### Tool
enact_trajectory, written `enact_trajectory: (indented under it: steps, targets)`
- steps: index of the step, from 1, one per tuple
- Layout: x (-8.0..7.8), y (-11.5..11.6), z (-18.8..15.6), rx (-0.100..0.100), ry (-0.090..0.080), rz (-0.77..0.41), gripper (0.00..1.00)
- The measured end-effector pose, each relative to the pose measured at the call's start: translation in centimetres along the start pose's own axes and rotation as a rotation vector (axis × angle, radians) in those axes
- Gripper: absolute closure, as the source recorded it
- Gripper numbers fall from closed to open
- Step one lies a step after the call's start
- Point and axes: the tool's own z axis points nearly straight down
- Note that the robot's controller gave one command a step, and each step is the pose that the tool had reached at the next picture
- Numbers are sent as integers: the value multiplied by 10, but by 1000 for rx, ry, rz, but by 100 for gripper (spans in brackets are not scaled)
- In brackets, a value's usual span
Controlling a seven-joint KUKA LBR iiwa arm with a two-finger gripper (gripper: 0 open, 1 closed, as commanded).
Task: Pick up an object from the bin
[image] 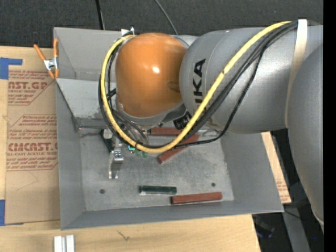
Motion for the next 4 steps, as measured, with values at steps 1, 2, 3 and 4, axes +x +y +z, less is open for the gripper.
enact_trajectory:
  steps: [1, 2, 3, 4]
  targets:
    - [-2, -1, -4, -2, -8, 2, 0]
    - [8, -21, 31, -3, -13, -72, 0]
    - [17, -64, 51, 1, -3, -104, 0]
    - [-5, -74, 83, -1, -11, -97, 0]
